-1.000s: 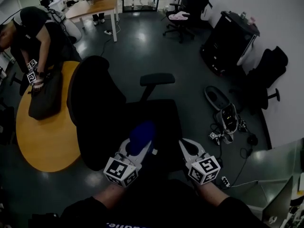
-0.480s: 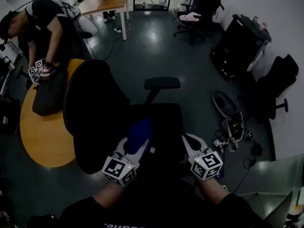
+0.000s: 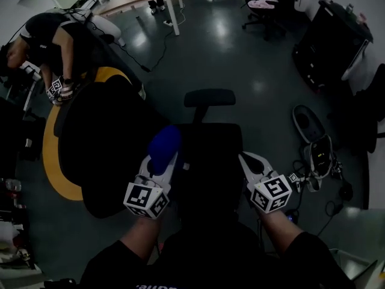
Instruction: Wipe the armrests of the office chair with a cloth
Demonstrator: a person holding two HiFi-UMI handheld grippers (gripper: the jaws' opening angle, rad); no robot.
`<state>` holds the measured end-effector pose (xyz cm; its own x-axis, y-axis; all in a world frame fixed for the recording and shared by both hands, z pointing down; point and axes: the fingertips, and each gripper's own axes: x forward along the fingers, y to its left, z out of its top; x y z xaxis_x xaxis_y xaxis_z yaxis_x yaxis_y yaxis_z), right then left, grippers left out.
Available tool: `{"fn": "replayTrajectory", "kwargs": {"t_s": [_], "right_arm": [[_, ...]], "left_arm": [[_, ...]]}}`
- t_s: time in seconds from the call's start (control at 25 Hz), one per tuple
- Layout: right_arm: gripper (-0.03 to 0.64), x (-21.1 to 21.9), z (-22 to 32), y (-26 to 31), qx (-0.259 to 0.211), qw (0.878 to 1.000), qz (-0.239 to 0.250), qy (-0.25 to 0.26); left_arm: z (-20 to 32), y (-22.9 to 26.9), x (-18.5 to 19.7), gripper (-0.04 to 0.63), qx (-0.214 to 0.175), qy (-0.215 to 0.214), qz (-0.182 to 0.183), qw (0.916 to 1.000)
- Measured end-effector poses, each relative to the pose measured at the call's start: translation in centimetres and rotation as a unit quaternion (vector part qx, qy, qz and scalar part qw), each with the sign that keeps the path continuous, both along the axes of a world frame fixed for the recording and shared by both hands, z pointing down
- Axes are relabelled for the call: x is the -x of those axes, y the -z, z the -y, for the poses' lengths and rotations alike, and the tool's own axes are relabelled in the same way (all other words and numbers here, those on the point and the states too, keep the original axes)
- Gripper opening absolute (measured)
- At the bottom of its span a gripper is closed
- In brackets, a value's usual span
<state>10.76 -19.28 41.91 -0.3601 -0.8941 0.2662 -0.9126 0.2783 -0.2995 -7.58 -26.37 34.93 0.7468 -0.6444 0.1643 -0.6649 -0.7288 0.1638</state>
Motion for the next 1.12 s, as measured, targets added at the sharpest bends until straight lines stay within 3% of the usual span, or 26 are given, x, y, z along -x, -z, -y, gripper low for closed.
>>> {"fn": "replayTrajectory", "kwargs": {"t_s": [0.68, 1.12], "right_arm": [[0.005, -5.3, 8.4, -5.9, 0.031, 0.999, -0.027, -0.016], [0.005, -8.2, 14.2, -8.9, 0.062, 0.995, -0.071, -0.015]], "left_arm": [[13.9, -4.2, -4.6, 0.129, -0.01, 0.015, 0.043, 0.9989], [21.7, -9.5, -5.8, 0.129, -0.001, 0.007, 0.109, 0.994]]}}
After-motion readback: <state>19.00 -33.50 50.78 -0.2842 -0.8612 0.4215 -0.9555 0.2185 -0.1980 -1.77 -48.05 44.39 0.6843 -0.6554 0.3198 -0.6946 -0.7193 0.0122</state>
